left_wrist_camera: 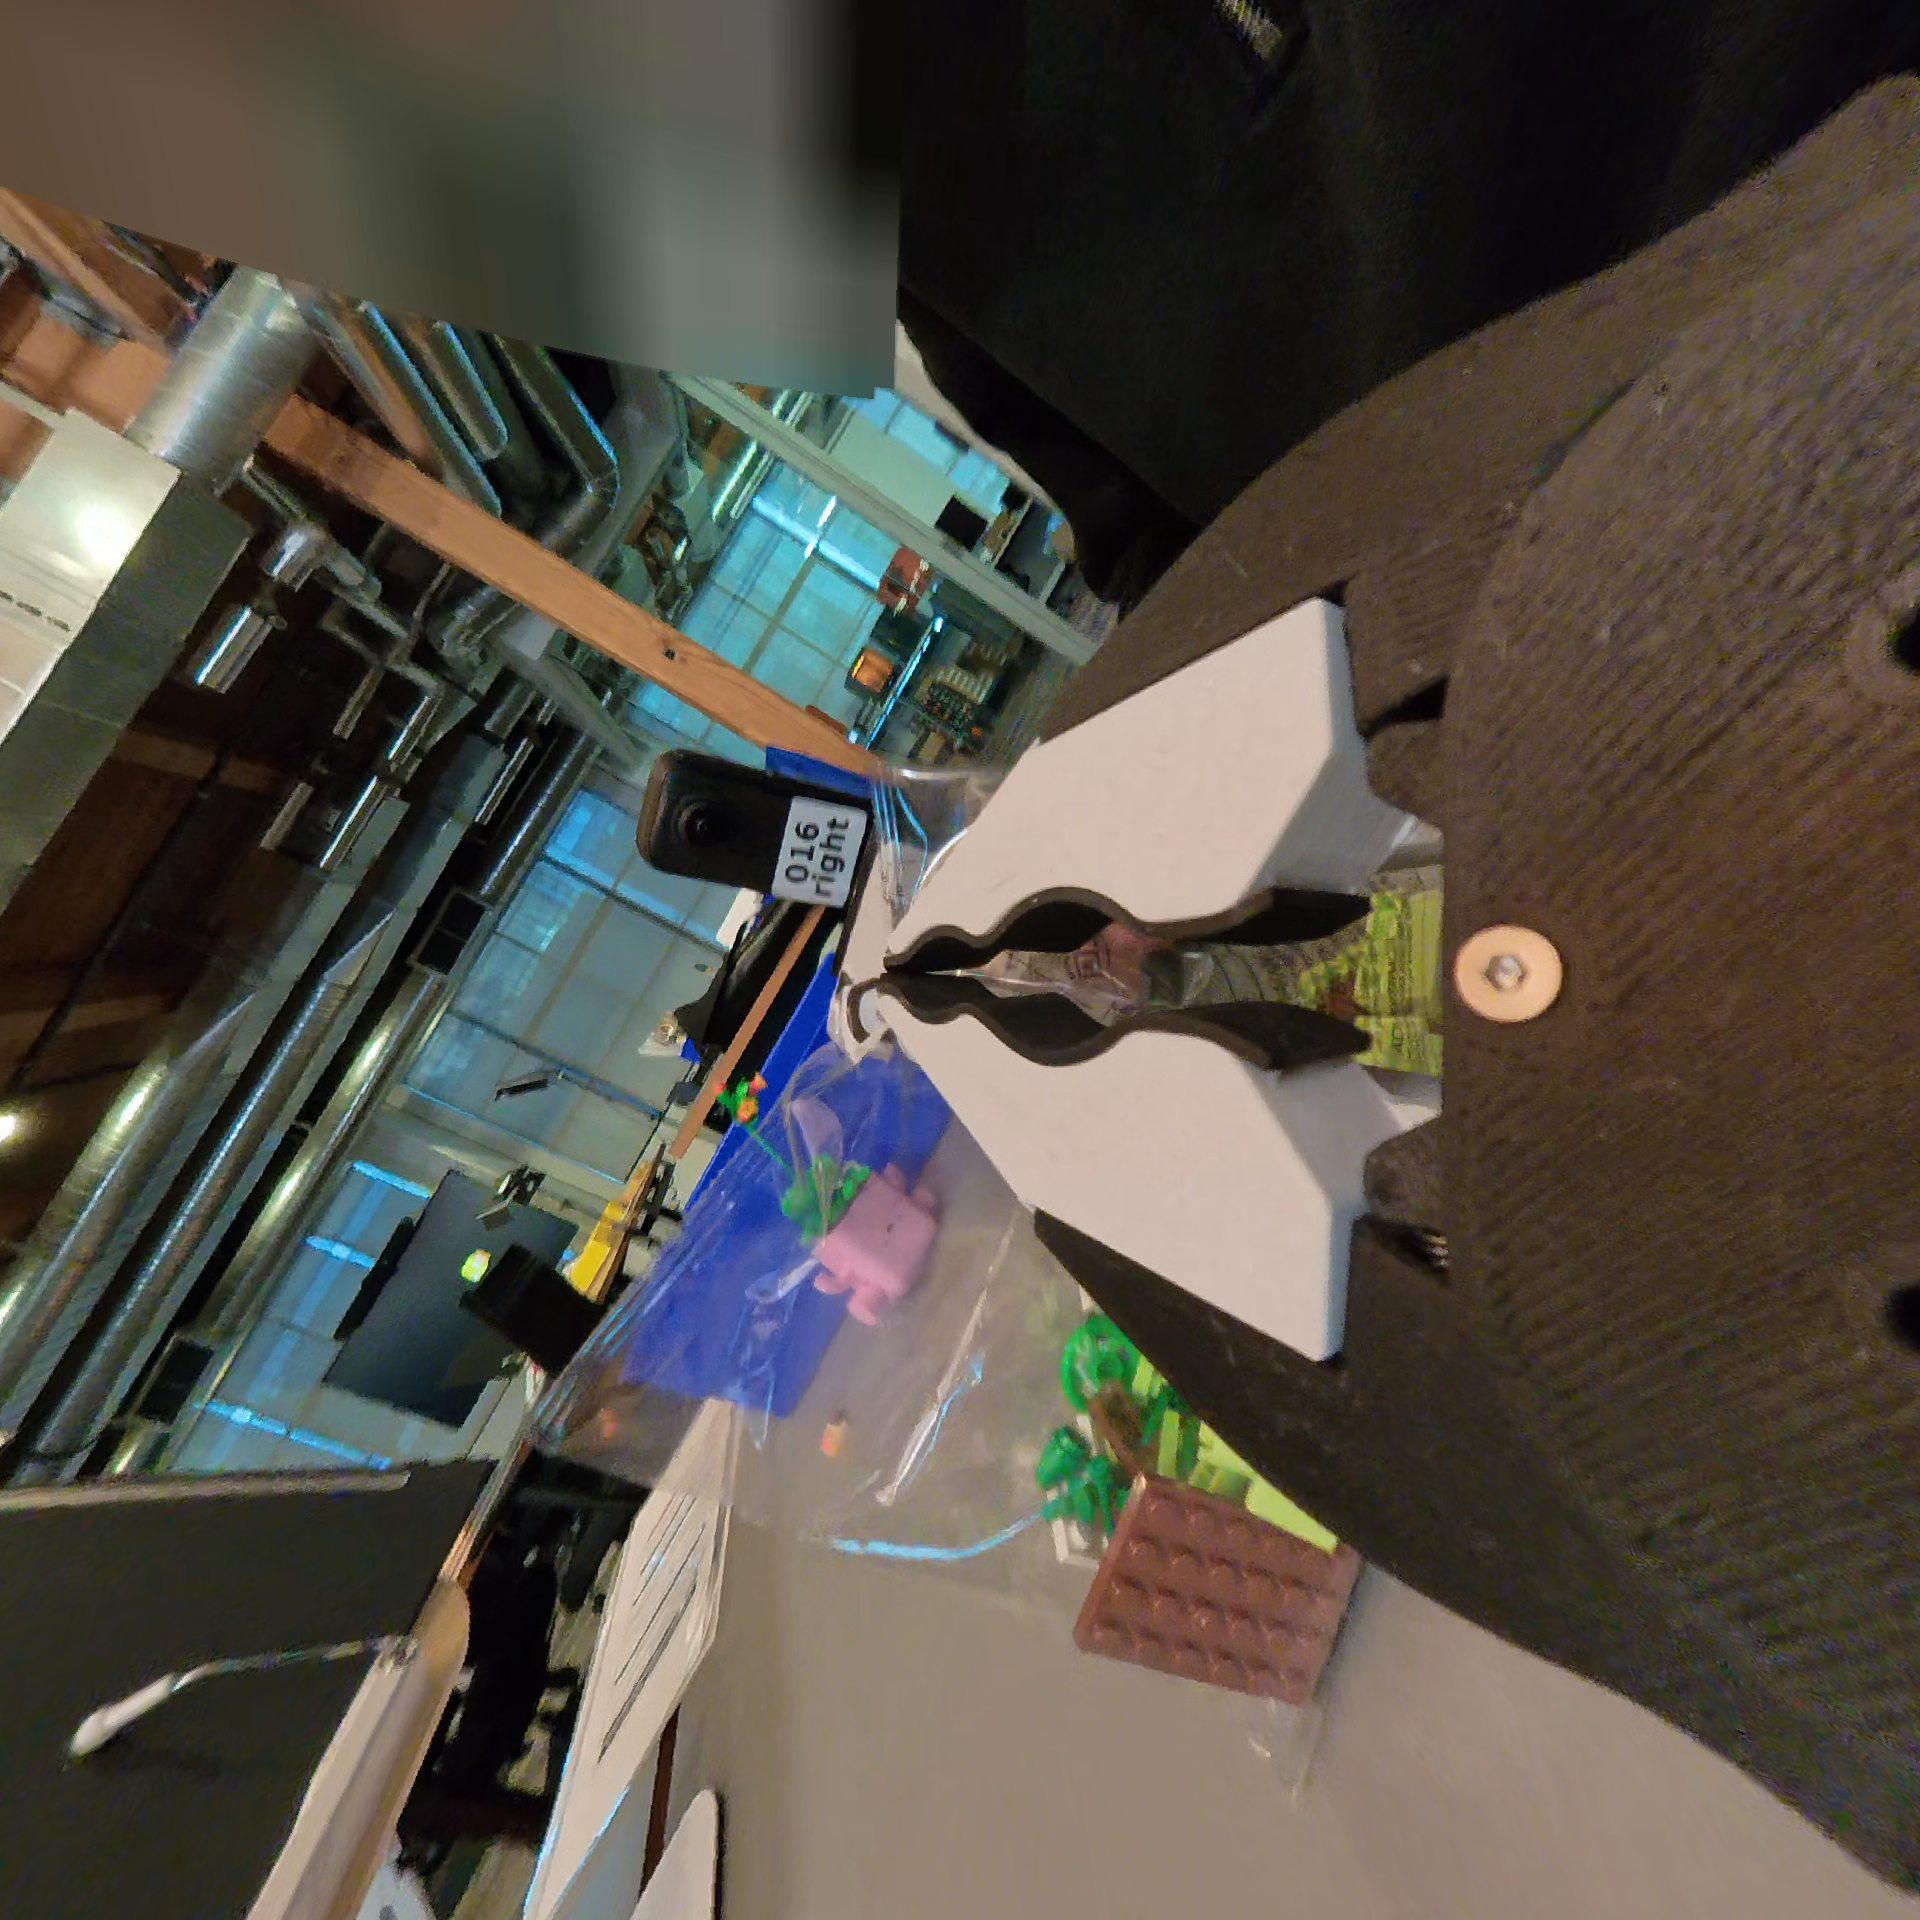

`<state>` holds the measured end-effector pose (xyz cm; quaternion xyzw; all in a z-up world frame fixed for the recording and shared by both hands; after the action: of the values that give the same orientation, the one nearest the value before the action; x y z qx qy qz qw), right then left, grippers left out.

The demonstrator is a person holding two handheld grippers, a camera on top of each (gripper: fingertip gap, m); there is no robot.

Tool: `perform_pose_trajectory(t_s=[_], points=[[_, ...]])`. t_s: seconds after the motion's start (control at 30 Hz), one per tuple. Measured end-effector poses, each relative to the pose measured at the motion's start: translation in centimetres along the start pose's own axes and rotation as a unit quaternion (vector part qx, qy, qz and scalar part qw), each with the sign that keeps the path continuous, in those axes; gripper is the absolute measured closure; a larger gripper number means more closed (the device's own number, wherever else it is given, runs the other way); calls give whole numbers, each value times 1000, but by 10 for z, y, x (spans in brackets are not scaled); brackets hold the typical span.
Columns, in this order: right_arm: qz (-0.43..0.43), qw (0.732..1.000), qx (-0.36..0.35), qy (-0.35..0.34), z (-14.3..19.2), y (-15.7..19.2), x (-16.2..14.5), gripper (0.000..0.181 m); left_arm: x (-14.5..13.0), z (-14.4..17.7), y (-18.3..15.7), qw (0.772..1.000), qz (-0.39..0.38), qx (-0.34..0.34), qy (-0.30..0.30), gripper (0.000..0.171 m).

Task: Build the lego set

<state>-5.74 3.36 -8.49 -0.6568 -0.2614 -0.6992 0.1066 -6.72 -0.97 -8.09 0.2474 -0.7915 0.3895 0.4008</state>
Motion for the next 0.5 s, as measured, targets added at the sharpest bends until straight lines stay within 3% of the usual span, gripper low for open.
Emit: perform_pose_trajectory(t_s=[0.07, 0.13, 0.2, 0.5], points=[[18, 1000, 4, -6, 3, -1, 2, 181, 1, 0, 2, 1000, -15, 18, -3, 171], [19, 1000, 11, -10, 5, -1, 3, 181, -1, 0, 6, 1000, -9, 30, -2, 154], [9, 1000, 20, -10, 4, 2, 2, 181, -1, 0, 5, 1000, 4, 19, -2, 147], [6, 1000, 15, -9, 3, 2, 1, 181, -6, -4, 1, 1000, 6, 13, 19, 171]])
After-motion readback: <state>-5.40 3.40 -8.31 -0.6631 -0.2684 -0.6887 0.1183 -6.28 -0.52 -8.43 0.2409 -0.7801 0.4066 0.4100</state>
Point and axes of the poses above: each gripper's, where its closed fingertips meet, z back along the fingers, x out of its top, y = z × x across the jaws, the point moved 2 cm from there along z, back along the fingers, and after that the axes turned 12 degrees about -x, right-handed, at the moved point
